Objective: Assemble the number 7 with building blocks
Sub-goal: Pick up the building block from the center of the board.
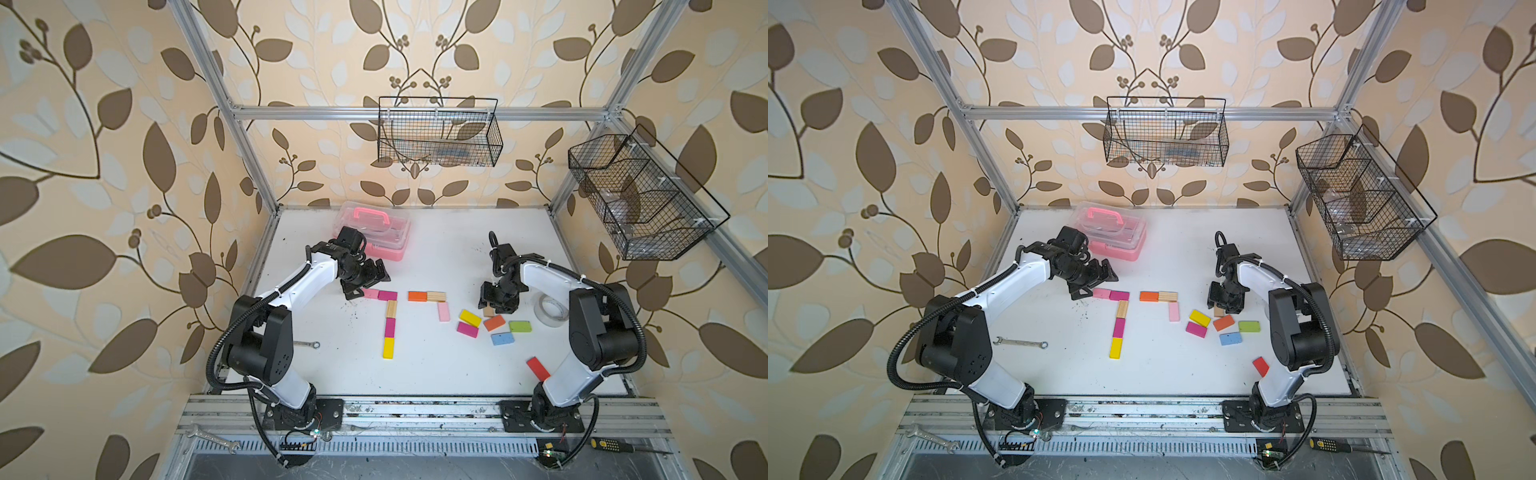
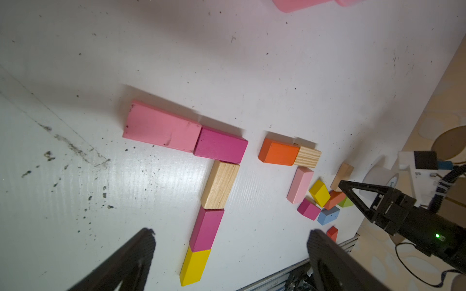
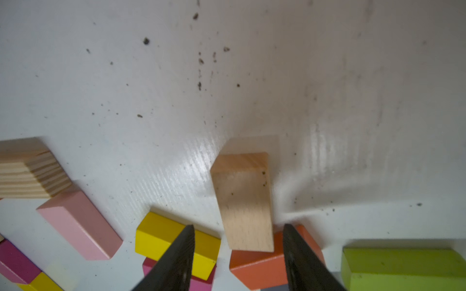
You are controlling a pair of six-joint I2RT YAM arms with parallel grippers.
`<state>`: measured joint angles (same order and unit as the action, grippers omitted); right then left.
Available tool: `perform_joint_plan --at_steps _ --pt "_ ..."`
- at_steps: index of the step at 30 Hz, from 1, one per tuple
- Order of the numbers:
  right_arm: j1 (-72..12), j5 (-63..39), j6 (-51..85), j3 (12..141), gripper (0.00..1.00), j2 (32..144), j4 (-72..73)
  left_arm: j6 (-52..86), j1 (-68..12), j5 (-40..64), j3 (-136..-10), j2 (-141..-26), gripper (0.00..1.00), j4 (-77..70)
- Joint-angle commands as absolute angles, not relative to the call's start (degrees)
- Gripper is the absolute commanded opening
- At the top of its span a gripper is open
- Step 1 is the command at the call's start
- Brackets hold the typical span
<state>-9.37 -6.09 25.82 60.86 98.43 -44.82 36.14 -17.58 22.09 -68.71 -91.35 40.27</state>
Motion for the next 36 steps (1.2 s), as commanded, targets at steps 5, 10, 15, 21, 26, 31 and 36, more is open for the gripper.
perform_joint_plan --at_steps 5,10,15,21,26,31,36 --pt "-10.0 -2.1 25.1 61.6 0.5 101.3 -43.5 36.4 -17.8 21.9 -70.6 -90.1 0.97 41.5" --pt "-10.6 0.5 24.4 63.6 0.39 102.6 -44.5 36.2 -17.7 20.6 -71.4 -89.0 0.97 44.2" --pt "-10.9 0.9 24.5 64.8 0.28 101.8 -45.7 34.5 -17.3 20.6 -73.7 -89.1 0.97 47.3" --pt "-12.8 2.1 26.1 67.3 0.24 98.8 -48.3 30.8 -15.2 23.0 -75.8 -90.8 0.97 48.9" --pt "-16.1 3.0 26.4 70.8 0.21 98.3 -50.3 29.5 -13.7 24.9 -74.8 -91.0 0.97 47.3" --pt "-20.8 2.6 27.9 75.7 0.21 98.2 -52.3 27.4 -13.7 26.1 -74.0 -91.5 0.97 47.6" --pt "-25.1 -2.0 28.0 78.2 0.21 98.6 -50.9 27.2 -13.6 25.8 -74.1 -91.6 0.97 47.9"
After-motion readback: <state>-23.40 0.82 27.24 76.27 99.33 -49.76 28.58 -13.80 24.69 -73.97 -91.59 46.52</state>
